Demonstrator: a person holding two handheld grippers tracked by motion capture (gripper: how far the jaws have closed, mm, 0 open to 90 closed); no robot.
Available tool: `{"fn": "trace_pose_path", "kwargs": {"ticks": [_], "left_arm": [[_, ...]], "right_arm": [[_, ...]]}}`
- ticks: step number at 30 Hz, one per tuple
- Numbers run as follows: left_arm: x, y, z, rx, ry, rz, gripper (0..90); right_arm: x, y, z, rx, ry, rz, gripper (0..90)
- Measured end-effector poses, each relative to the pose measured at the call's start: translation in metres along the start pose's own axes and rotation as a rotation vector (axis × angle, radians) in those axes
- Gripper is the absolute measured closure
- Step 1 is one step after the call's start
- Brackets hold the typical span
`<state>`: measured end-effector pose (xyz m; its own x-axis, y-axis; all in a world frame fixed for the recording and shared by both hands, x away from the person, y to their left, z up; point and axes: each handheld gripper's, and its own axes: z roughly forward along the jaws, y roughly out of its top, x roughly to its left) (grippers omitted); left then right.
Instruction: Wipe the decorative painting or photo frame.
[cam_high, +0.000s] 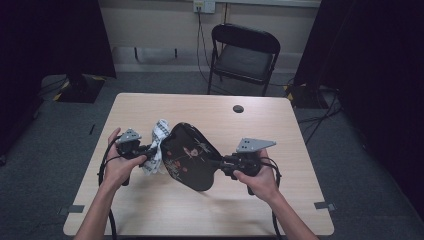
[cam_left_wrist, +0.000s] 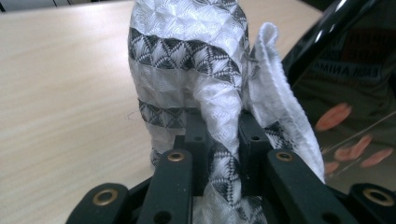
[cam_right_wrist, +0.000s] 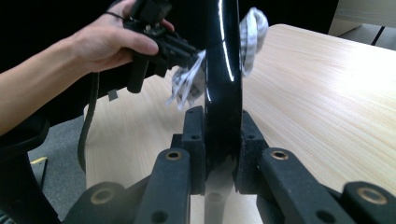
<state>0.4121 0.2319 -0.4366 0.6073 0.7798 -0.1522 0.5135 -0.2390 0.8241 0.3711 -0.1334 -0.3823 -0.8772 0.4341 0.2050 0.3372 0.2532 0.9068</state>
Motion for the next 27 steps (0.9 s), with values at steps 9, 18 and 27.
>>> {"fn": "trace_pose_path", "kwargs": {"ticks": [9, 18, 27], "left_arm": [[0.002, -0.002, 0.0, -0.001, -0.012, 0.0, 77.9], [0.0, -0.004, 0.001, 0.012, -0.005, 0.004, 77.7], [-0.011, -0.018, 0.023, 0.236, -0.021, 0.161, 77.6]], "right_arm": [[0.0, 0.0, 0.0, -0.001, -0.001, 0.001, 78.8], [0.0, 0.0, 0.0, -0.001, -0.002, 0.001, 78.8], [0.0, 0.0, 0.0, 0.0, -0.001, 0.0, 78.8]]}}
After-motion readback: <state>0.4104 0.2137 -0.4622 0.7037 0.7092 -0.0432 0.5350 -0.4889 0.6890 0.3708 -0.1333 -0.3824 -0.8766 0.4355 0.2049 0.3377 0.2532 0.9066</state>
